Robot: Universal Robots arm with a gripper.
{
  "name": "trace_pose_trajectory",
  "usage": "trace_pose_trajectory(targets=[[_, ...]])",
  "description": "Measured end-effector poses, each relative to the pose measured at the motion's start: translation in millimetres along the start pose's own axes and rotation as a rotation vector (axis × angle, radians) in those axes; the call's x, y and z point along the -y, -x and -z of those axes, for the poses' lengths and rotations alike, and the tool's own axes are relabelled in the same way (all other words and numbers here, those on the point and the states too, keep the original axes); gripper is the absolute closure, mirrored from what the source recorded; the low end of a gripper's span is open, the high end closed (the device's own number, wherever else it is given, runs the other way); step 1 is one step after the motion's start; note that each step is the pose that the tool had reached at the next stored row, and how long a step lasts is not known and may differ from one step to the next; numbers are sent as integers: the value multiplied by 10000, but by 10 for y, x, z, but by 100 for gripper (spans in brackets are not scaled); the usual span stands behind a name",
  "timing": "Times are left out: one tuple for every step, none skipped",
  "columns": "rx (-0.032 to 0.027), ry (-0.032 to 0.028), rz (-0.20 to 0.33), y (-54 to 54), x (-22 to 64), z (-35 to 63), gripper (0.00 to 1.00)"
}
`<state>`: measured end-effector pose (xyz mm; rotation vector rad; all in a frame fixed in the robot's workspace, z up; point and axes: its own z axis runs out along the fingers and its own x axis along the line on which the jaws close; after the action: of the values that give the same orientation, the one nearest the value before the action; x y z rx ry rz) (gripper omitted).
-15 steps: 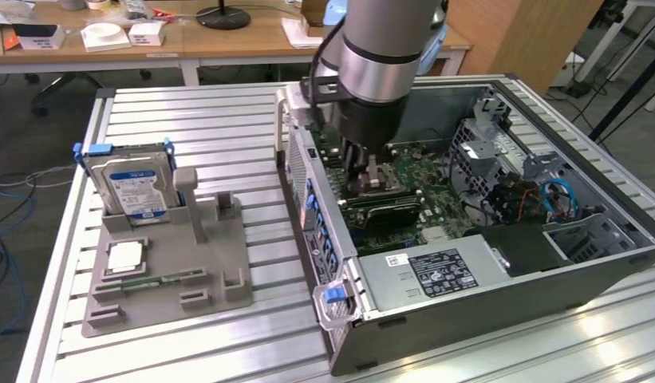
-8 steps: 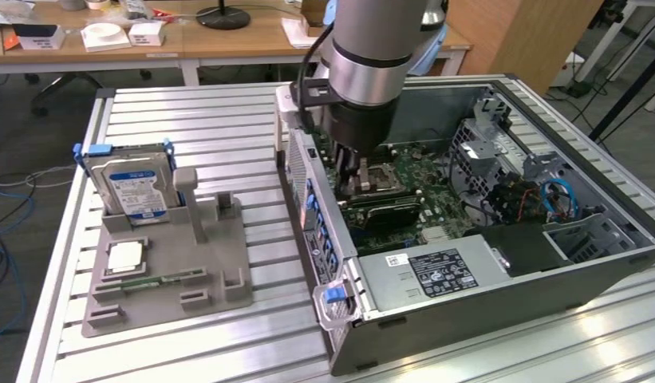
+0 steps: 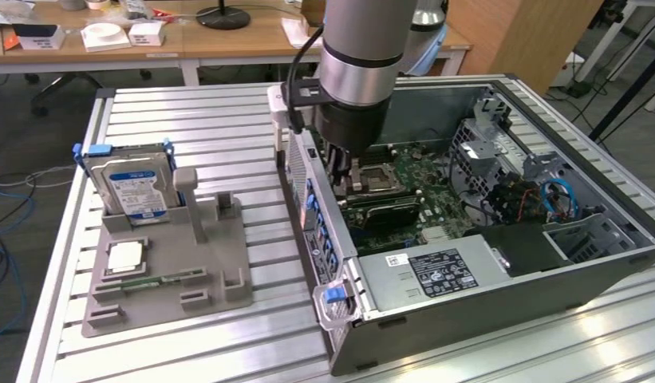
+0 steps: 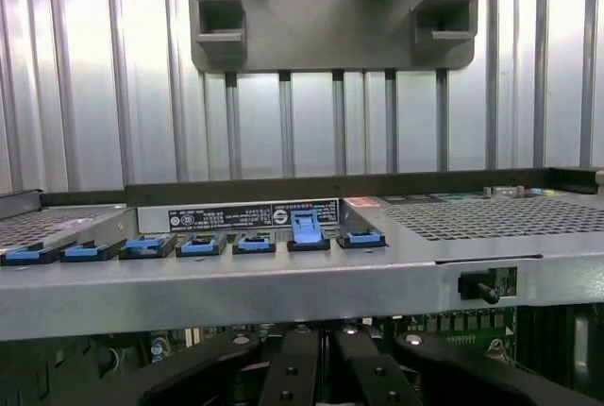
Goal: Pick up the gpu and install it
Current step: 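Press down on the gpu until it lock into place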
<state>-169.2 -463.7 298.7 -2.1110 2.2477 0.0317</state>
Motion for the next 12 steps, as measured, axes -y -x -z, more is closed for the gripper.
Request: trace_pose_trajectory(targets=[[3,0,-3,8,-1,0,89],[11,-2,-4,12,-2,-1,89],[23,-5,-3,13,-2,-1,89],[35,-12,-2,14,-1,-2,89],[37,-15,-3,15,-2,-2,89],[38,-15,-4,15,-2,0,89],[35,-13,-4,16,-2,17,89],[36,-15,-4,18,-1,49,89],[37,-16,-5,20,0,91,89],[37,-20,-4,22,1,117,89],[39,-28,-3,21,-2,120,89],[39,-34,-7,17,-10,120,89]])
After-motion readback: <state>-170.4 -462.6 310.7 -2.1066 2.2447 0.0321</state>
